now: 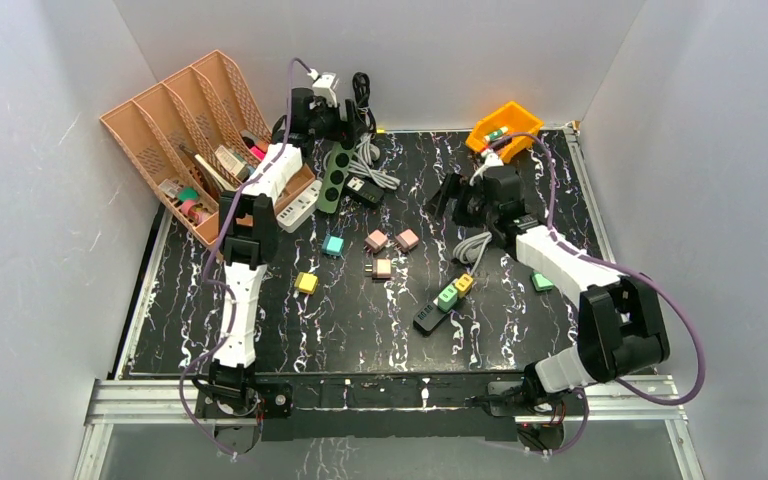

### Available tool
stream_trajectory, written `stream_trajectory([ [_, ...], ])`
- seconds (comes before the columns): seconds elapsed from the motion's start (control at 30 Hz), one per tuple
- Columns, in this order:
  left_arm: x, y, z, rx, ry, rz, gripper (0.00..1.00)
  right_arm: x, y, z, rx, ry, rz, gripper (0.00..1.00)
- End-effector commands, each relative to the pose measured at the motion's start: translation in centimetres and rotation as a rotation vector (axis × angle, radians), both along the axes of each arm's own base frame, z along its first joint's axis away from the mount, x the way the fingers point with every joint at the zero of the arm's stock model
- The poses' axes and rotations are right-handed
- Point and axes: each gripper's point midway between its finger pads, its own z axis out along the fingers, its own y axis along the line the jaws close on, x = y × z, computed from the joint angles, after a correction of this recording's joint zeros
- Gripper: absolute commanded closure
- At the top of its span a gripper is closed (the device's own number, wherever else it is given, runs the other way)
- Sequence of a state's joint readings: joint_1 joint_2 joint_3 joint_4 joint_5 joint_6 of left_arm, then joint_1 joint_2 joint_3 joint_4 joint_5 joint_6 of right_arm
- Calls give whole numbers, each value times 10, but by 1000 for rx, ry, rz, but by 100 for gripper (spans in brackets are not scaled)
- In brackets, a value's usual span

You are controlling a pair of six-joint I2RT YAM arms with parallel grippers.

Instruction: Pull the plug off the socket

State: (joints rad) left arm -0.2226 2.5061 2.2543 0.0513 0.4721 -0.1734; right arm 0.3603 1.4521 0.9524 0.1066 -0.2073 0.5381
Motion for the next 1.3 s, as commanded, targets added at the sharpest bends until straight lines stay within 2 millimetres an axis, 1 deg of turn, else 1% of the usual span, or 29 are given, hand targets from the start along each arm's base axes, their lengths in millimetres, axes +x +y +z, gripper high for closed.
stream_trajectory([
  [0.0,41,72,10,48,-58,273,18,-27,-56,-21,-185,61,-187,4],
  [0.03,43,78,16,46,-67,290,16,-37,-65,-25,-214,95,-215,4],
  [0.07,45,83,23,52,-78,306,8,-45,-73,-28,-239,127,-243,4],
  [0.1,45,88,32,60,-94,319,2,-53,-81,-28,-259,154,-272,4],
  [0.17,45,94,55,74,-138,331,2,-68,-93,-28,-281,204,-316,5],
  [0.23,41,95,84,73,-189,333,2,-86,-101,-24,-279,248,-350,5],
  [0.3,36,99,113,67,-231,346,2,-106,-106,-27,-276,317,-375,6],
  [0.37,26,102,140,66,-272,356,2,-125,-110,-29,-262,373,-395,6],
  [0.4,20,104,154,64,-293,362,2,-135,-110,-34,-257,410,-392,6],
  [0.43,9,107,167,61,-313,370,2,-143,-110,-41,-256,446,-388,6],
  [0.47,0,109,174,65,-330,379,2,-150,-110,-47,-258,476,-384,6],
  [0.5,-10,110,186,74,-363,388,2,-155,-109,-54,-261,499,-380,6],
  [0.53,-19,114,189,105,-385,407,2,-157,-108,-61,-264,518,-377,6],
  [0.6,-37,122,198,188,-432,457,2,-156,-106,-71,-263,532,-371,6],
  [0.7,-68,141,205,312,-472,551,2,-145,-97,-77,-247,536,-355,6],
  [0.77,-91,154,210,344,-475,596,2,-138,-90,-80,-240,542,-336,6],
  [0.83,-120,163,218,334,-481,621,2,-134,-86,-84,-245,545,-321,6],
  [0.9,-149,165,214,289,-462,617,2,-129,-83,-87,-251,541,-312,6],
  [0.97,-177,159,201,228,-425,575,2,-127,-82,-91,-260,547,-305,7],
  [1.0,-188,153,177,209,-371,536,2,-127,-80,-94,-267,556,-299,7],
  [1.03,-203,146,169,166,-342,505,2,-128,-79,-100,-274,573,-291,8],
  [1.07,-216,138,152,121,-292,477,2,-129,-77,-103,-273,583,-281,9],
  [1.13,-241,115,118,37,-192,379,2,-133,-70,-110,-270,604,-257,13],
  [1.2,-264,94,78,33,-80,336,2,-137,-65,-113,-274,614,-244,17],
  [1.27,-289,66,47,36,-1,274,2,-140,-62,-115,-280,617,-237,22],
])
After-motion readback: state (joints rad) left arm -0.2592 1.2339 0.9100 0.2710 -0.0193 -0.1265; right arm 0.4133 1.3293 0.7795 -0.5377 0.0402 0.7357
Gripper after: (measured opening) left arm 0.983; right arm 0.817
